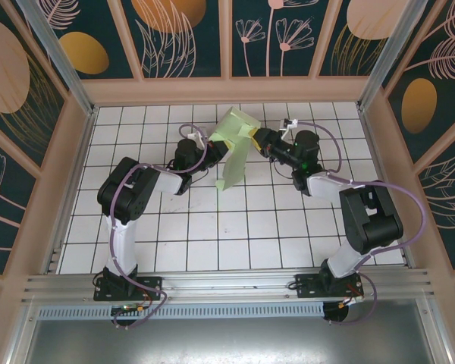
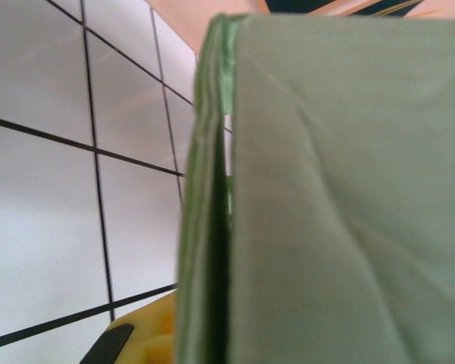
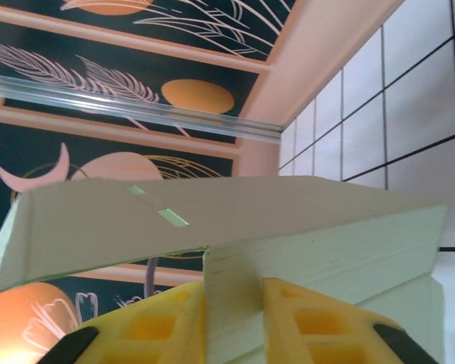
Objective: Fold the paper box
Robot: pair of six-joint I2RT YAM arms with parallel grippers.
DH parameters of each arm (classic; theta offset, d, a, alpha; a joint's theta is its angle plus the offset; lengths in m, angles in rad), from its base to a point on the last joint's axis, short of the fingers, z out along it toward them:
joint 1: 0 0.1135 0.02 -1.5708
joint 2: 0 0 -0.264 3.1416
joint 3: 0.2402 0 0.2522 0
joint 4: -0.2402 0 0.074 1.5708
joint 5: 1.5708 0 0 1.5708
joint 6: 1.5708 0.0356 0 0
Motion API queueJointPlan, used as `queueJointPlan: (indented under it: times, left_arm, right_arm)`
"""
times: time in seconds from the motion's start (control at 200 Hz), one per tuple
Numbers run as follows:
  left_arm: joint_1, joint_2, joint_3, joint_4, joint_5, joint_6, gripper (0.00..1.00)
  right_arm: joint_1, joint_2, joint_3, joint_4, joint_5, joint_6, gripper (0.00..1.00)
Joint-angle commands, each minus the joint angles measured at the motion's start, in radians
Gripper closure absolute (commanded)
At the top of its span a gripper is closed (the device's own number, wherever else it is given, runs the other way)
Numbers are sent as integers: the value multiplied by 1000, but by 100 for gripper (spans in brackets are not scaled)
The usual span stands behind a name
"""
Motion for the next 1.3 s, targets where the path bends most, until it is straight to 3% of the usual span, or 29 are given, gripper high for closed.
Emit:
queueJointPlan:
  times: [0.0,0.195,0.3,0.385,0.53,0.671,0.741,0.776,0.816,0.856,0.986,1.111,1.221,1.296]
  left_arm:
    - [-6,-4,26,21,16,24,100]
    - [-6,-13,47,-115,-41,113,100]
    - [-5,-32,58,-204,-86,179,100]
    - [-6,-45,58,-247,-119,224,100]
    - [-6,-65,64,-302,-153,273,100]
    - [-6,-65,68,-322,-165,288,100]
    - [-6,-65,69,-327,-168,292,100]
    - [-6,-65,68,-328,-169,292,100]
    - [-6,-65,68,-327,-169,294,100]
    - [-6,-64,69,-329,-169,294,100]
    - [-6,-61,67,-328,-168,294,100]
    - [-6,-57,61,-319,-173,273,100]
    - [-6,-46,64,-315,-179,239,100]
    - [-6,-37,72,-323,-196,220,100]
  right_arm:
    - [10,-8,19,-111,27,-37,83]
    - [9,-26,38,-223,57,-89,92]
    - [11,-45,53,-309,95,-146,82]
    - [12,-58,62,-364,124,-182,82]
    - [12,-58,73,-411,131,-212,100]
    - [15,-54,80,-440,147,-215,100]
    - [14,-55,80,-439,150,-213,83]
    - [14,-56,81,-440,152,-212,81]
    - [14,-57,82,-441,151,-215,87]
    - [14,-55,85,-446,149,-219,100]
    - [15,-57,80,-455,157,-230,100]
    - [14,-94,40,-409,184,-232,56]
    - [12,-171,3,-425,265,-277,43]
    - [12,-237,-7,-480,343,-330,39]
